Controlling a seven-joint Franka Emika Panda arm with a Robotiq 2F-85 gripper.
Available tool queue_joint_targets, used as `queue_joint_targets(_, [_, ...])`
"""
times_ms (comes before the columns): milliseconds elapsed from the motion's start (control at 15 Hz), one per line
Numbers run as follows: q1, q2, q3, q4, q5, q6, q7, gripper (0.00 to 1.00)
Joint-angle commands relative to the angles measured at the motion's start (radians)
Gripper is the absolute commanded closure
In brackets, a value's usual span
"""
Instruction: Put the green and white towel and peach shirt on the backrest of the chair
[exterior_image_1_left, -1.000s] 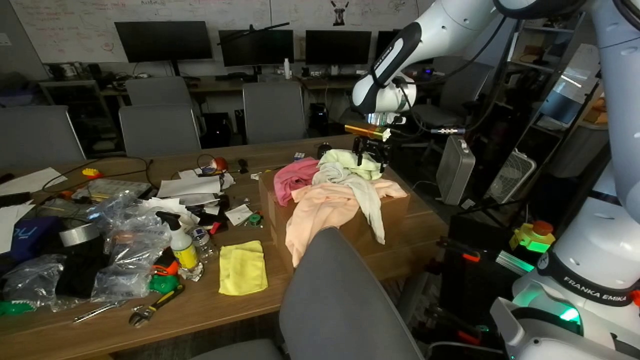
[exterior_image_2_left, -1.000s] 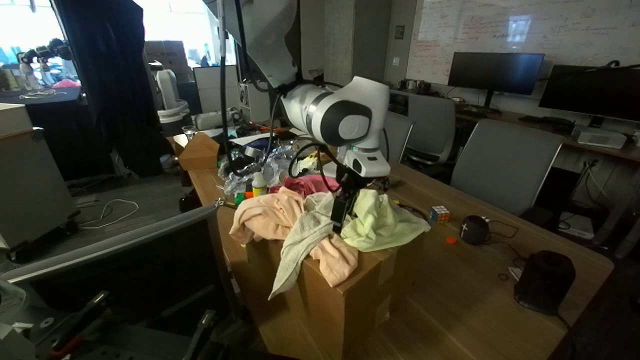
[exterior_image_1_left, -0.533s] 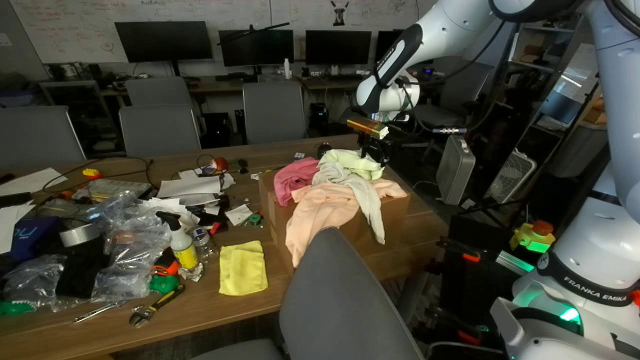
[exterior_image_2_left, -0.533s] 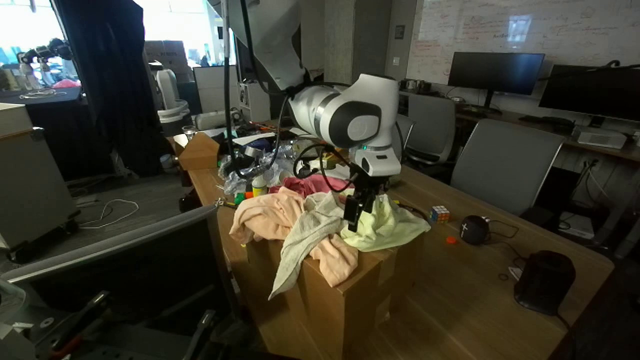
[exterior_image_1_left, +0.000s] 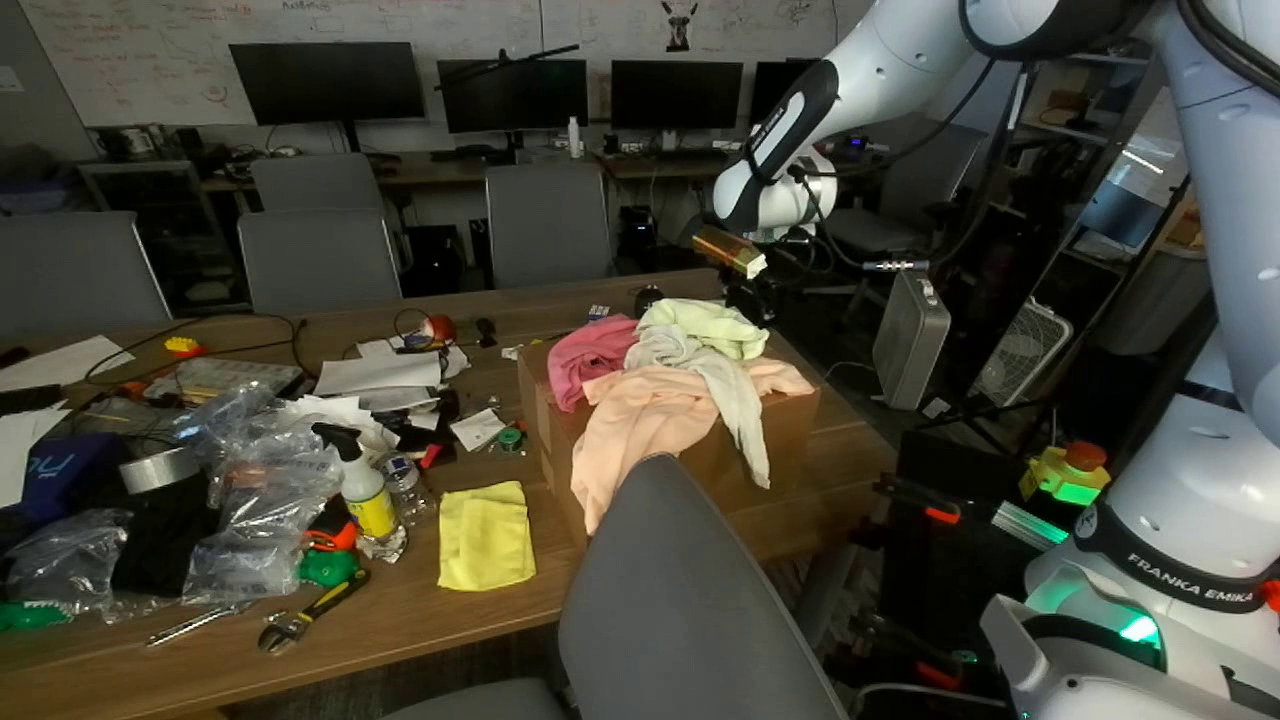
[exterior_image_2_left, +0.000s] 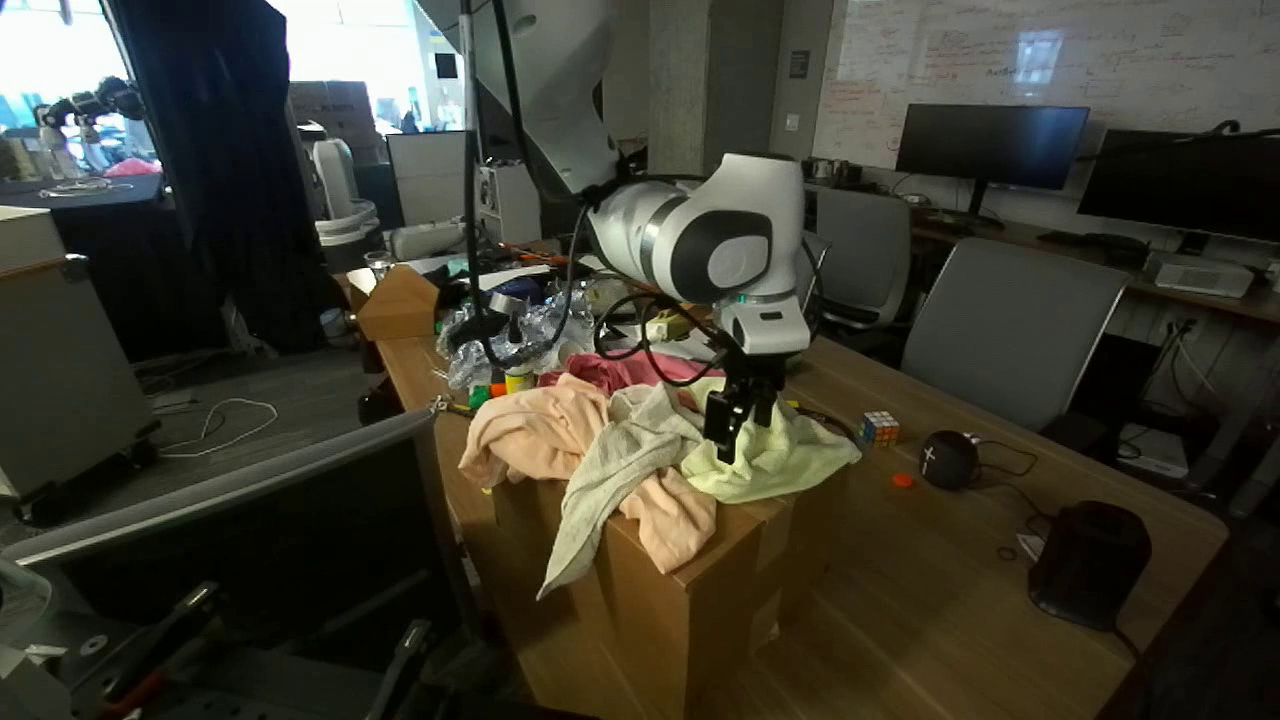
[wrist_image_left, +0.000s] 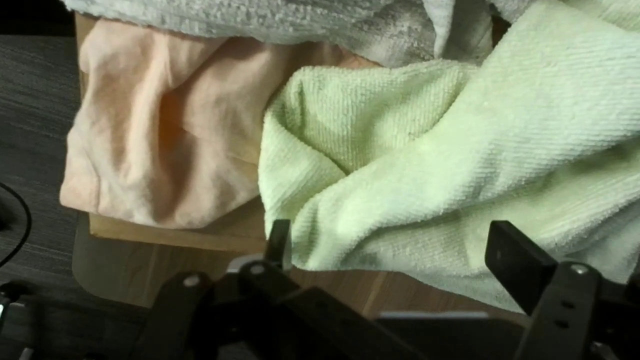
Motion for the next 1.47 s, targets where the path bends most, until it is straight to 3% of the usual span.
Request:
queue_joint_targets(0, [0.003, 0.067, -0.007, 0.086, -0.013, 0.01, 0.062, 0.0])
queue_joint_targets(400, [-0.003, 0.147, -0.011, 0.187, -0.023, -0.002, 0.102, 0.0])
queue_joint_targets(933, [-0.053, 0.246, 0.036, 0.255, 0.01, -0.051, 0.082, 0.0])
queue_joint_targets(1000, [-0.056, 0.253, 0.038, 0.258, 0.009, -0.059, 0.08, 0.05])
queue_joint_targets(1067, [-0.059, 0.259, 0.042, 0.265, 0.009, -0.065, 0.077, 0.26])
queue_joint_targets(1200, [-0.063, 0.259, 0.045, 0.273, 0.01, -0.074, 0.074, 0.3])
queue_joint_targets(1400, [-0.063, 0.25, 0.047, 0.274, 0.01, -0.083, 0.072, 0.54])
